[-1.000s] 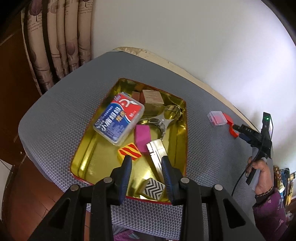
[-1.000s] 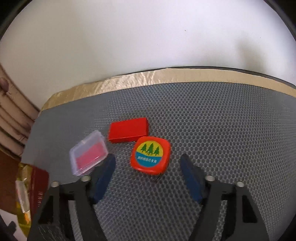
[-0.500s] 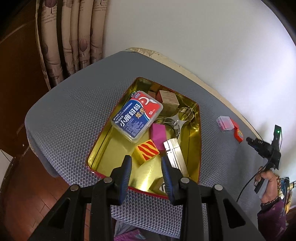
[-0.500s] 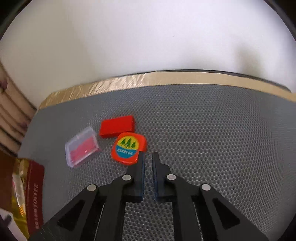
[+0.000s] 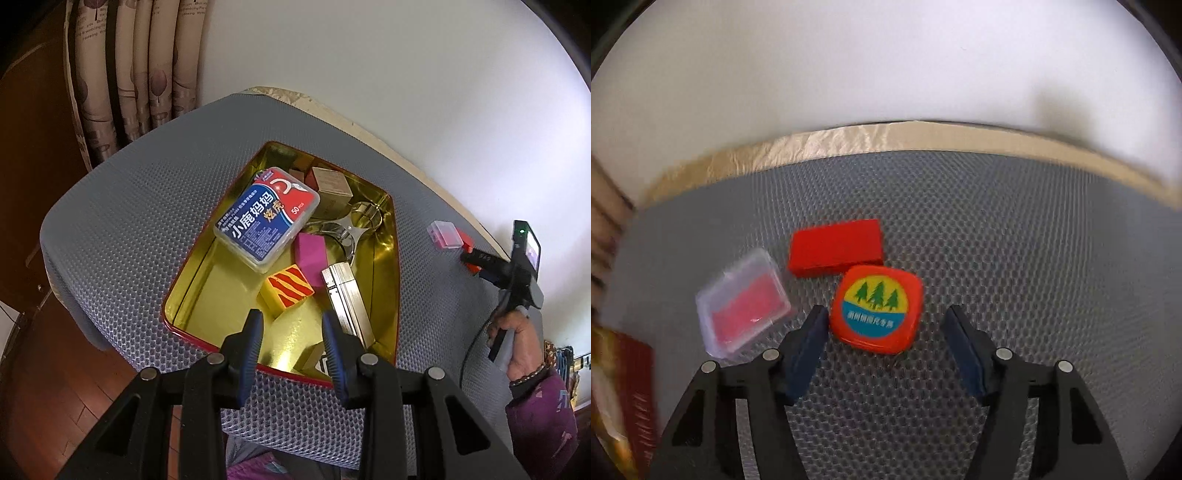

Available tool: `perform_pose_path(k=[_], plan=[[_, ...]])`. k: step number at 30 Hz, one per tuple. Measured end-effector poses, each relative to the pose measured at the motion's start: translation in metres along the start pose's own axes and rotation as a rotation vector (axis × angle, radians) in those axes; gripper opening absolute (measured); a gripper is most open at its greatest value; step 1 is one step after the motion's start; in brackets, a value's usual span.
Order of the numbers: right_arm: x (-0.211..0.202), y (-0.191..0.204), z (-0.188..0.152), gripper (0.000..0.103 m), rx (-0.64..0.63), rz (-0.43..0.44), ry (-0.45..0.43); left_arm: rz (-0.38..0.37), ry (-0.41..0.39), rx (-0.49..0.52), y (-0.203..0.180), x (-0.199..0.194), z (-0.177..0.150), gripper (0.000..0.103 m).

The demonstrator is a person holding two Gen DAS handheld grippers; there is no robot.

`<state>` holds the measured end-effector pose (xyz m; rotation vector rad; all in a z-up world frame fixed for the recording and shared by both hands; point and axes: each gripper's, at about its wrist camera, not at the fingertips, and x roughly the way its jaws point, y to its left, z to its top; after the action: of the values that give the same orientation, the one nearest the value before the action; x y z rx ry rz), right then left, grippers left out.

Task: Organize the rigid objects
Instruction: 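Grasp the orange tape measure with the right gripper, then carry the tape measure over the tin and open the right gripper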

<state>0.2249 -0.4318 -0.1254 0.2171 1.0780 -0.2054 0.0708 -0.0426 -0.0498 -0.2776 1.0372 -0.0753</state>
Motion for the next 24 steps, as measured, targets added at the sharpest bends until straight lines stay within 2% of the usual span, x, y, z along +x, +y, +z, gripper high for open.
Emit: perform_pose_path(k=[2, 7, 10, 12, 17, 19, 22, 24], plan=[[-0.002, -0.004, 0.001, 0.045, 0.019, 0.01, -0.017, -0.006, -0.003, -0.005, 0.002, -0.001, -0.001, 0.033], [-0.009, -0.026, 0.001, 0.045, 0.048, 0.111, 0.005, -0.015, -0.007, -0.017, 0.007, -0.002, -0.002, 0.033], [-0.029, -0.035, -0.008, 0.045, 0.064, 0.151, -0.006, -0.016, -0.01, -0.027, 0.012, -0.004, -0.004, 0.033], [-0.051, -0.035, -0.016, 0.045, 0.054, 0.217, -0.02, -0.003, -0.018, -0.031, 0.014, -0.006, -0.006, 0.033], [-0.112, 0.006, -0.03, 0.045, -0.042, 0.332, -0.082, 0.019, -0.022, -0.033, 0.02, -0.007, -0.009, 0.033], [-0.127, 0.019, -0.037, 0.045, -0.072, 0.404, -0.075, 0.035, -0.034, -0.02, 0.02, -0.01, -0.011, 0.033], [-0.139, 0.068, -0.044, 0.045, -0.153, 0.503, -0.051, 0.094, -0.077, 0.025, 0.018, -0.018, -0.015, 0.034], [-0.147, 0.096, -0.058, 0.045, -0.205, 0.537, -0.036, 0.137, -0.118, 0.048, 0.018, -0.023, -0.017, 0.035]])
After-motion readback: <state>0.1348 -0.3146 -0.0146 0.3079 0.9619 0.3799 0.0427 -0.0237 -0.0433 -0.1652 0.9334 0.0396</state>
